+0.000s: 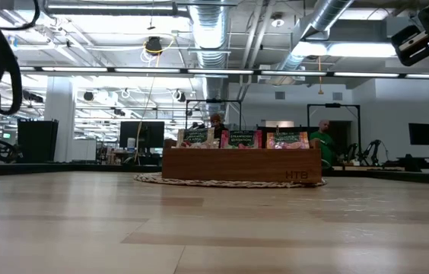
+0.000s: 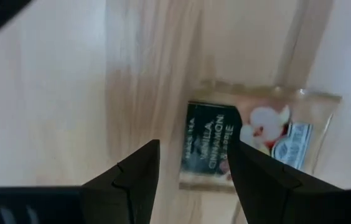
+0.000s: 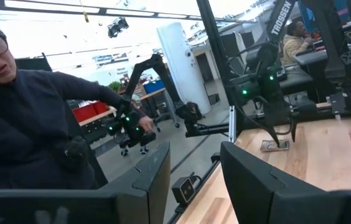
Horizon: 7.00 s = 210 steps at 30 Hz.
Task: Pick & Place Tea
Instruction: Put the brown tea bag into the left section of the wooden organizer, then return to Home Position
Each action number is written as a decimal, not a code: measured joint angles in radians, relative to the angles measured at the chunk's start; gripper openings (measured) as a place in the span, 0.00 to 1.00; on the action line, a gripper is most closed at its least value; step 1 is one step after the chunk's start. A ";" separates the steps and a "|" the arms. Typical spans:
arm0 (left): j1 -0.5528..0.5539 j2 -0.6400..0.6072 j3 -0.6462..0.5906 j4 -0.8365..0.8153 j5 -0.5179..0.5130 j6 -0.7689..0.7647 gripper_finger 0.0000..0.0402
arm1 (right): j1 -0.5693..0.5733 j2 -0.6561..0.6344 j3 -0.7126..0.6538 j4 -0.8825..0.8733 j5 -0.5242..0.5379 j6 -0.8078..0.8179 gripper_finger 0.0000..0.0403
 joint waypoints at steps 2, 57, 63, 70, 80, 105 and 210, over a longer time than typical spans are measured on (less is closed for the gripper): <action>0.000 0.000 -0.037 0.059 -0.011 0.004 0.45 | 0.000 0.000 0.000 0.000 0.000 0.003 0.33; 0.511 -0.005 0.376 -0.156 -0.635 0.696 0.00 | 0.000 0.000 0.000 0.000 0.001 0.037 0.33; 0.610 0.016 0.377 0.016 -0.624 0.972 0.00 | 0.000 0.000 0.000 0.000 0.001 0.037 0.33; 0.629 0.076 0.377 0.136 -0.573 1.120 0.00 | 0.000 0.000 0.000 -0.003 0.001 0.037 0.33; 0.628 0.156 0.377 0.133 -0.647 1.204 0.00 | 0.000 0.000 0.000 0.000 0.001 0.037 0.33; 0.642 0.158 0.377 0.120 -0.518 1.167 0.00 | 0.000 0.000 0.000 0.001 0.001 0.037 0.33; 0.556 -0.431 0.143 -0.165 -0.417 0.175 0.33 | -0.047 -0.001 0.000 0.004 0.001 0.060 0.33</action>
